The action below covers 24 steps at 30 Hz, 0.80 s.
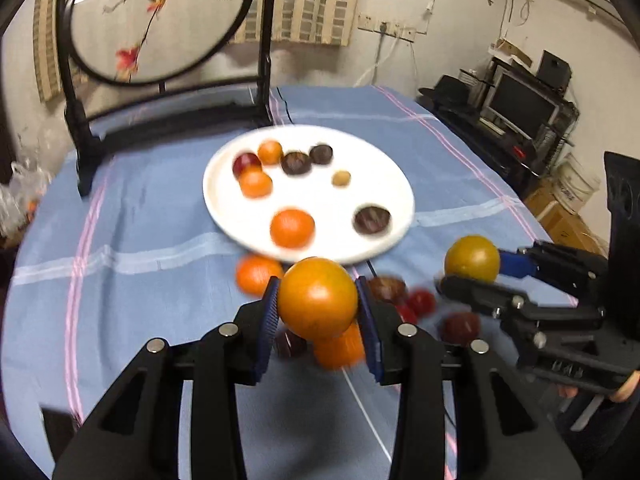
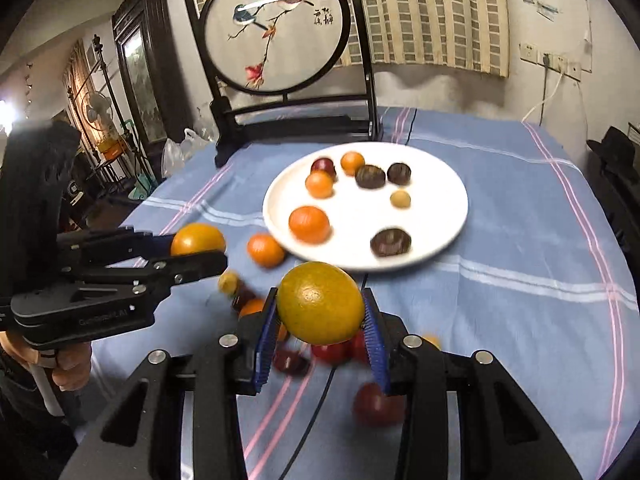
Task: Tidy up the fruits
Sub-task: 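Lower both held fruits onto the white plate and open both tools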
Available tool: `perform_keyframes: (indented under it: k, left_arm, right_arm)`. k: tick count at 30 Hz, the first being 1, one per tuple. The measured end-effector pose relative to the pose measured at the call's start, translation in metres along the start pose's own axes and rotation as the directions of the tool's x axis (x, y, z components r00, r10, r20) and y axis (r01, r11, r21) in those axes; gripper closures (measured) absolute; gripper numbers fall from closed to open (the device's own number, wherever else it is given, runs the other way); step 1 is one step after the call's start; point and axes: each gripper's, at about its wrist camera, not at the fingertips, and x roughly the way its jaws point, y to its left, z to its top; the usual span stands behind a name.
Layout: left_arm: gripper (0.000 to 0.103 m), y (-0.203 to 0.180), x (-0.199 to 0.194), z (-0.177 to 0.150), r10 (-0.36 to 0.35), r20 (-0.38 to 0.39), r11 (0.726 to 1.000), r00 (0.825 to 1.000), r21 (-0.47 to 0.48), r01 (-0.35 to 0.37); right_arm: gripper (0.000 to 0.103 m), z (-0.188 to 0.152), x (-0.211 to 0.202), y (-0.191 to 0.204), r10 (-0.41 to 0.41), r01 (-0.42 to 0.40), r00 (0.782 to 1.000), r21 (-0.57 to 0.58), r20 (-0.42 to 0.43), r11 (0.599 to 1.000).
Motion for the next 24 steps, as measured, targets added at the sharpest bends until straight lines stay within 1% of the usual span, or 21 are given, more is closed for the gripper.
perform_keyframes:
  k: [2,3,6,9,12,14,15,16,17,18,20,22,24]
  left_arm:
    - [0.067,0.006,0.017,0.022,0.002,-0.01,1.0,1.0,-0.023,-0.002]
    - [0.067,0.01,0.027,0.03,0.01,-0.025,0.999,1.0,-0.042,-0.011]
    - [0.067,0.019,0.057,0.047,0.042,-0.056,0.998,0.998,-0.05,-0.045]
    - [0.067,0.027,0.078,0.057,0.065,-0.066,0.995,0.996,-0.066,-0.069]
    - [0.067,0.039,0.101,0.063,0.084,-0.1,0.991,0.991,-0.094,-0.094]
    - [0.067,0.044,0.111,0.064,0.079,-0.117,0.989,0.99,-0.111,-0.093]
    - [0.063,0.045,0.115,0.063,0.076,-0.124,0.989,0.989,-0.118,-0.091]
    - [0.043,0.046,0.116,0.063,0.092,-0.119,0.986,0.989,-0.13,-0.107]
    - [0.033,0.048,0.115,0.062,0.109,-0.116,0.982,0.987,-0.141,-0.125]
    - [0.024,0.05,0.111,0.061,0.121,-0.103,0.977,0.987,-0.163,-0.137]
    - [0.024,0.054,0.103,0.058,0.103,-0.095,0.973,0.99,-0.196,-0.12]
    - [0.024,0.054,0.094,0.055,0.093,-0.085,0.972,0.992,-0.209,-0.109]
    - [0.024,0.052,0.083,0.051,0.099,-0.067,0.972,0.993,-0.208,-0.11]
  right_arm:
    - [0.063,0.015,0.021,-0.004,-0.02,0.02,1.0,-0.016,-0.023,1.0]
    - [0.063,0.017,0.028,-0.004,-0.028,0.027,0.999,-0.022,-0.031,0.999]
    - [0.063,0.028,0.057,-0.007,-0.046,0.043,0.996,-0.038,-0.082,0.998]
    - [0.063,0.036,0.082,-0.007,-0.057,0.051,0.991,-0.053,-0.121,0.997]
    - [0.063,0.038,0.103,-0.004,-0.066,0.056,0.986,-0.066,-0.155,0.996]
    - [0.062,0.039,0.113,-0.004,-0.062,0.054,0.984,-0.052,-0.17,0.997]
    - [0.058,0.039,0.116,-0.005,-0.058,0.051,0.983,-0.044,-0.176,0.998]
    - [0.052,0.038,0.119,-0.005,-0.042,0.036,0.983,-0.035,-0.181,0.999]
    - [0.042,0.037,0.118,-0.004,-0.036,0.031,0.983,-0.032,-0.177,0.999]
    - [0.04,0.036,0.114,-0.002,-0.04,0.035,0.985,-0.033,-0.17,0.999]
    - [0.04,0.033,0.105,0.0,-0.027,0.021,0.987,-0.041,-0.159,0.999]
    - [0.04,0.031,0.09,-0.002,-0.021,0.017,0.991,-0.029,-0.135,0.999]
    - [0.034,0.03,0.077,-0.007,-0.02,0.019,0.993,-0.009,-0.115,1.0]
